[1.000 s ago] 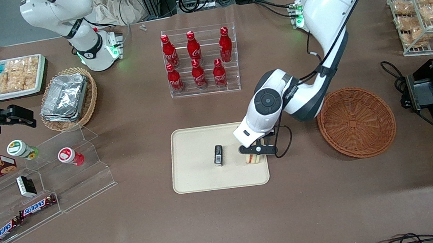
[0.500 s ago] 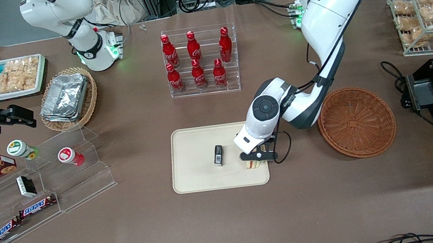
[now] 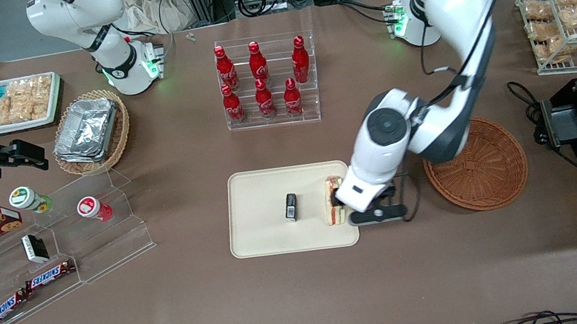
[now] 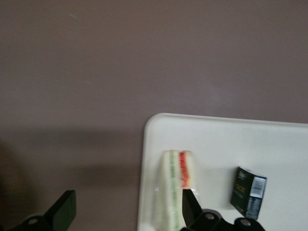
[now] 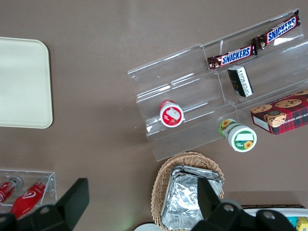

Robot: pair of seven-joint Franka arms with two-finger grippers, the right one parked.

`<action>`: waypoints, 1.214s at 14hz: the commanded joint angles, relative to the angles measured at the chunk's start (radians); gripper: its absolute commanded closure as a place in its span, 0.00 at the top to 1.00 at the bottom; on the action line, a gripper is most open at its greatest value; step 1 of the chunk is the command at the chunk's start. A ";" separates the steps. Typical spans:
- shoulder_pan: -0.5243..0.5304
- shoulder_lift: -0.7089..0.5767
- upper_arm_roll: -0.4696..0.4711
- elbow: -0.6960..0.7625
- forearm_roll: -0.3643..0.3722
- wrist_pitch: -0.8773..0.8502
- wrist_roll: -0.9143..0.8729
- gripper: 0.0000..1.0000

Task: Place sandwich from basket to tray

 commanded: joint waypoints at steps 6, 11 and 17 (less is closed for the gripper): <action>0.239 -0.204 -0.005 0.093 -0.205 -0.419 0.320 0.99; 0.368 -0.322 0.001 0.117 -0.241 -0.668 0.487 1.00; 0.278 -0.453 0.262 0.075 -0.271 -0.776 0.668 1.00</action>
